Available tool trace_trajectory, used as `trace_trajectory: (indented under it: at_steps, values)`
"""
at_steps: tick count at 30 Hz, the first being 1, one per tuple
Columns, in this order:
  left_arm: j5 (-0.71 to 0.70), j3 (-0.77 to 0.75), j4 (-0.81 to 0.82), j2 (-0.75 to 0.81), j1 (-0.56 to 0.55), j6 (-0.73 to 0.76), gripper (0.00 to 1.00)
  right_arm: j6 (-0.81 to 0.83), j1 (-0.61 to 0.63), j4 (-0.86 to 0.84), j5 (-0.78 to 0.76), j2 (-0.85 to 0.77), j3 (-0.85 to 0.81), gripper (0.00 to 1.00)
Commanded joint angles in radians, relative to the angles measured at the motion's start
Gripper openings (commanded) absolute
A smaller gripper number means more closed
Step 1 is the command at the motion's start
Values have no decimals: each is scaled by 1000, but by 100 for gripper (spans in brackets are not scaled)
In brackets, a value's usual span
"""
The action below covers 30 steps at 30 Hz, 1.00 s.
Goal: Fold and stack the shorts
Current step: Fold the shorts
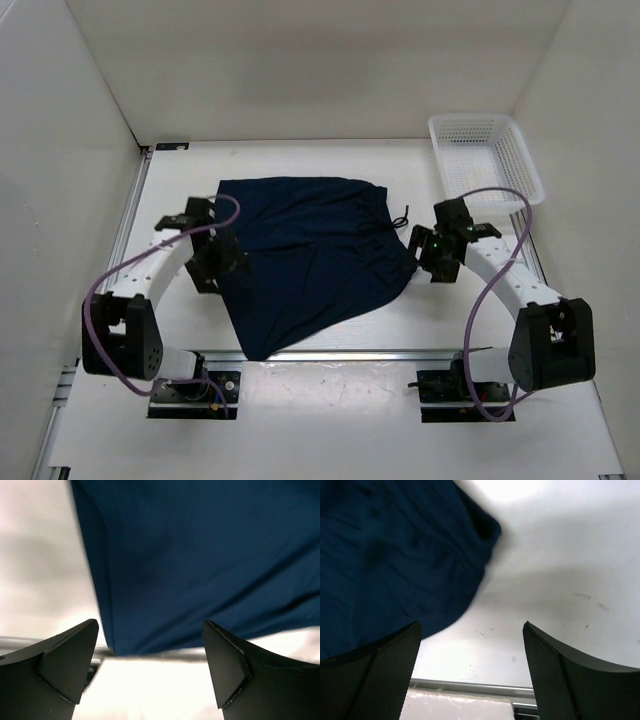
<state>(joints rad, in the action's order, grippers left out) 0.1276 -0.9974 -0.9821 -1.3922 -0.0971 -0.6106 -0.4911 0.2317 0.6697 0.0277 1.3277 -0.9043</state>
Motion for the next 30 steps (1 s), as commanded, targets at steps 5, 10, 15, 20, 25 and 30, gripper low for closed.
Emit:
trace_trajectory:
  at_steps: [5, 10, 15, 20, 25, 30]
  values:
    - [11, 158, 108, -14, -105, -153, 96, -81, -68, -177, 212, 16, 123, 80]
    - [-103, 76, 131, -177, -93, -173, 70, -81, -77, -236, 189, 128, 82, 74]
    - [-115, 17, 151, -313, -49, -163, 54, -70, -86, -257, 176, 248, 19, 62]
    - [-100, -113, 160, -442, 3, -111, 11, -79, -86, -280, 201, 324, -5, 35]
    - [-66, -283, 122, -585, 54, -63, 11, -115, -86, -291, 210, 315, 16, 12]
    - [-195, -612, -25, -703, 74, 11, 11, -201, -48, -311, 201, 280, 70, 20]
